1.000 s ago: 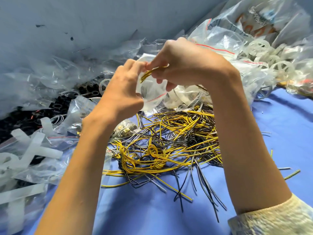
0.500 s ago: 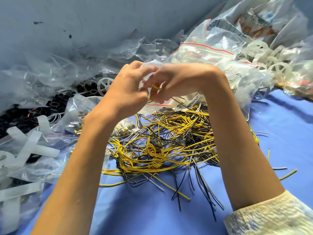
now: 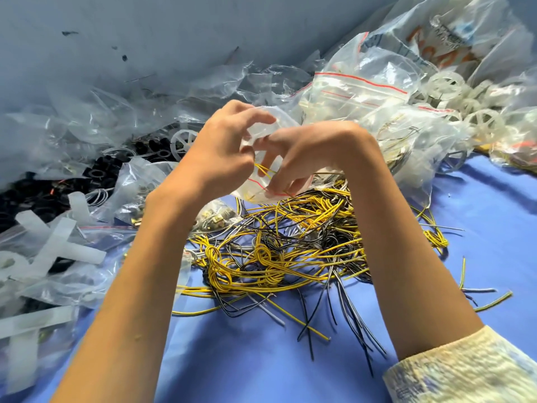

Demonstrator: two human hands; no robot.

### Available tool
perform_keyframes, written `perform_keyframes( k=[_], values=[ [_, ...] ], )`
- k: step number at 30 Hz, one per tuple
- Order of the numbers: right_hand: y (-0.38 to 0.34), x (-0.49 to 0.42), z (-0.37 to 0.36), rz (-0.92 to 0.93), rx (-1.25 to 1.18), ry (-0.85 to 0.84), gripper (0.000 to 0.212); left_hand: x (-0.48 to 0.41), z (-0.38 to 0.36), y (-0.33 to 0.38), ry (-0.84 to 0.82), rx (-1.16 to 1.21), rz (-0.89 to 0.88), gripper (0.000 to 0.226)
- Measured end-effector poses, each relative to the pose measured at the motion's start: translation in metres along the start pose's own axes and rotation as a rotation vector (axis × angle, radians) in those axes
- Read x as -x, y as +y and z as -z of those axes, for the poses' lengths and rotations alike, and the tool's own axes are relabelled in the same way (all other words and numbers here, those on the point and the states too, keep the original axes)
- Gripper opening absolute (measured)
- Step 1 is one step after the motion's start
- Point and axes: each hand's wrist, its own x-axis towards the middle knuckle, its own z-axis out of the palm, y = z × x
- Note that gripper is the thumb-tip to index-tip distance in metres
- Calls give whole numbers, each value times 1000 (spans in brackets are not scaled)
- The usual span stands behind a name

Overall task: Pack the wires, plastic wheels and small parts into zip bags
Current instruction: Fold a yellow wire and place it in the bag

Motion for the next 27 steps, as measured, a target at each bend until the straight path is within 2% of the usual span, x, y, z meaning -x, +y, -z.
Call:
perform_keyframes(
  k=[1, 3, 6, 10, 12, 13, 16, 18, 22, 27],
  values=[
    [0, 1, 0, 8, -15, -22, 68, 0, 1, -1, 2, 2, 3, 55],
    [-2, 1, 0, 19, 33, -6, 56, 0, 3, -3, -14, 2, 8, 55],
    [-4, 0, 1, 38, 48, 171, 28, 2, 5, -7, -65, -19, 11, 58],
    [-5, -9, 0, 61, -68, 484, 25, 4, 9, -10, -70, -17, -7, 68],
    [-6, -12, 0, 31, -41, 562, 33, 5, 11, -10, -59, -2, -9, 70],
    [-6, -12, 1, 13, 21, 535, 41, 6, 12, -10, -50, 3, -6, 70],
    [-5, -10, 0, 6, 180, 311, 64, 6, 16, -14, -12, 12, 1, 68],
    [-5, -8, 1, 17, 168, 299, 67, 8, 18, -16, 14, 27, 9, 66],
    [-4, -9, 4, 70, -21, 496, 49, 8, 21, -18, 47, 26, 15, 62],
    [-4, -11, -1, -15, 166, 388, 32, 8, 20, -15, 114, 53, -12, 58]
  ],
)
